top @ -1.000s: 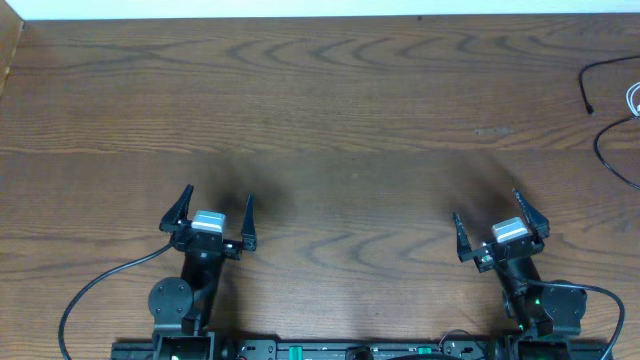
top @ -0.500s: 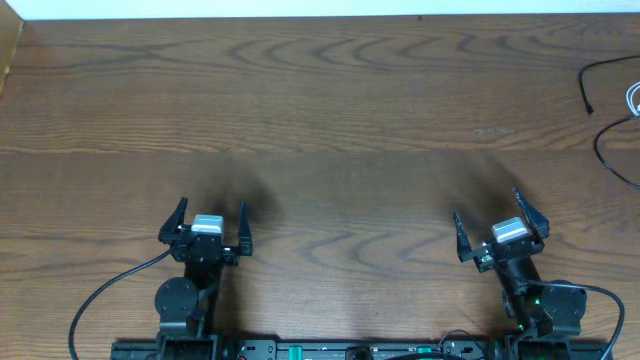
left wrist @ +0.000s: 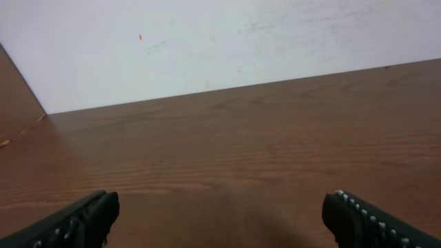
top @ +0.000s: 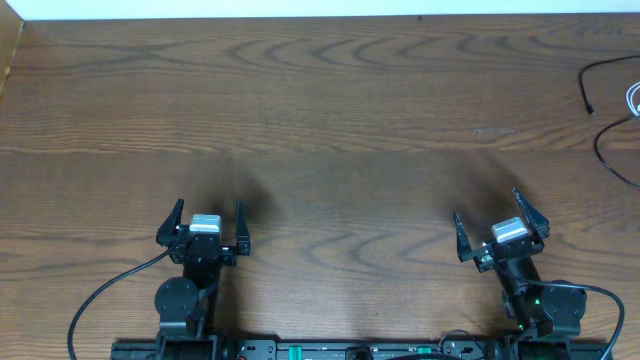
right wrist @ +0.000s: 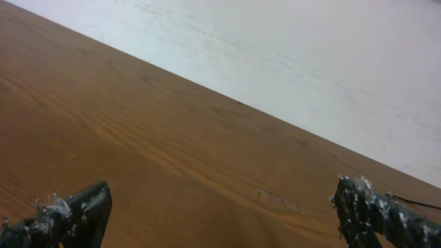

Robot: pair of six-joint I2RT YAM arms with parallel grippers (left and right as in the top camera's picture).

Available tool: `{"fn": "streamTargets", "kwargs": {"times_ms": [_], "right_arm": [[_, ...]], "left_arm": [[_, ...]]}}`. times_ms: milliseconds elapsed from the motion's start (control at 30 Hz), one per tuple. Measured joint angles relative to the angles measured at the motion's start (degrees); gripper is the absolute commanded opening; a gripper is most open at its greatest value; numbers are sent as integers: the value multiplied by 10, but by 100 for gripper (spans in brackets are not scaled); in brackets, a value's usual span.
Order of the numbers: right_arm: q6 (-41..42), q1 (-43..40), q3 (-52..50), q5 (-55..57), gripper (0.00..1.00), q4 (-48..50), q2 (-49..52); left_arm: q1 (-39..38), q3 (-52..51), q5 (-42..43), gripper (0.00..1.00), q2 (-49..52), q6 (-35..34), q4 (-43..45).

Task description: Untangle cables

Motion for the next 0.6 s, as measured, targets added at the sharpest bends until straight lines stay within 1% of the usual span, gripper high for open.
{"fn": "streamTargets", "kwargs": {"times_ms": [600], "right_arm": [[0, 0, 0, 0, 99, 0, 0]], "left_arm": [[0, 0, 0, 99, 0, 0, 0]]}}
